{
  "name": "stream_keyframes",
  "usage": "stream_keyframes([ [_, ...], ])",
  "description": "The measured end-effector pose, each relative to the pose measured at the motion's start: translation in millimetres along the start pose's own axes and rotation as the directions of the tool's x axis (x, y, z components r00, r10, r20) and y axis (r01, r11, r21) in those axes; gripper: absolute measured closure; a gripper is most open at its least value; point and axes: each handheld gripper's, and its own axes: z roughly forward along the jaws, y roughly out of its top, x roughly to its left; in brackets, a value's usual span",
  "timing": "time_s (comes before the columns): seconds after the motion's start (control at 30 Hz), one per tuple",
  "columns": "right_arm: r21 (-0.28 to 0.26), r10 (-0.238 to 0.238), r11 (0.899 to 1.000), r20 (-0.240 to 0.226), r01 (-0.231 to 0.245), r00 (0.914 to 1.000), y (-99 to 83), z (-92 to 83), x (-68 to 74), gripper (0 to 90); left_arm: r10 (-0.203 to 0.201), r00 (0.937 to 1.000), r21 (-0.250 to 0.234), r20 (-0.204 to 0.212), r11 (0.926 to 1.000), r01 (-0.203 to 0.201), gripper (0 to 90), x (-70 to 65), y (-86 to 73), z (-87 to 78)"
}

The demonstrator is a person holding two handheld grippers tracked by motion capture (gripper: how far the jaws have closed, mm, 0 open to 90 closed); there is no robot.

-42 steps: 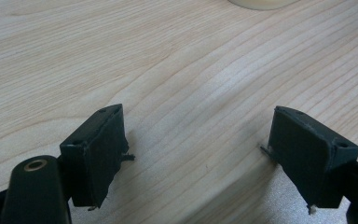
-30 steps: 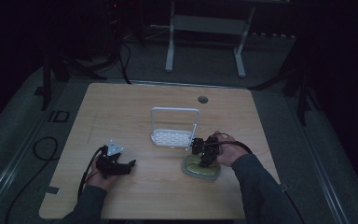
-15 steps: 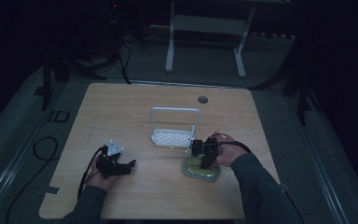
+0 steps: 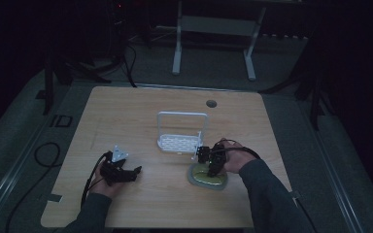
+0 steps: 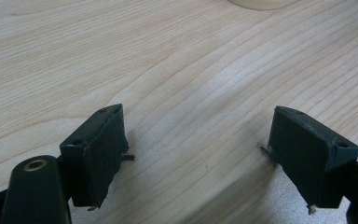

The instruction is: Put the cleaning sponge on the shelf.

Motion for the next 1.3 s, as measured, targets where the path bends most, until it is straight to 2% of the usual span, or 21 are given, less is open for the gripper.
stream_keyframes([
  [0.17,-0.007,0.0,1.0,0.002,0.0,1.0,2.0,-0.5,0.6,66.9,0.001,1.0,0.0,0.0,1.0,-0.001,19.2,0.0,0.0,0.0],
  [0.33,-0.001,-0.009,1.0,0.005,0.009,1.0,5.1,0.2,1.5,71.4,0.0,1.0,0.0,0.0,1.0,0.0,19.2,0.0,0.1,0.1],
  [0.5,0.008,-0.028,1.0,0.025,0.027,0.9993,6.4,-1.3,2.9,71.8,0.0,1.0,0.0,0.0,1.0,0.0,19.2,-0.1,0.2,0.1],
  [0.77,-0.01,-0.04,0.999,0.057,0.041,0.9976,9.7,-9.2,4.4,71.9,0.0,1.0,0.0,0.0,1.0,0.0,19.2,-0.1,0.2,0.2],
  [1.17,-0.016,-0.065,0.998,0.092,0.067,0.9936,21.4,-16.1,6.7,71.9,-0.002,1.0,0.0,0.0,1.0,0.002,19.2,-0.2,0.2,0.2],
  [1.3,-0.023,-0.087,0.996,0.116,0.09,0.9894,29.1,-21.6,7.0,71.9,-0.001,1.0,0.0,0.001,1.0,0.001,19.2,-0.2,0.2,0.2],
])
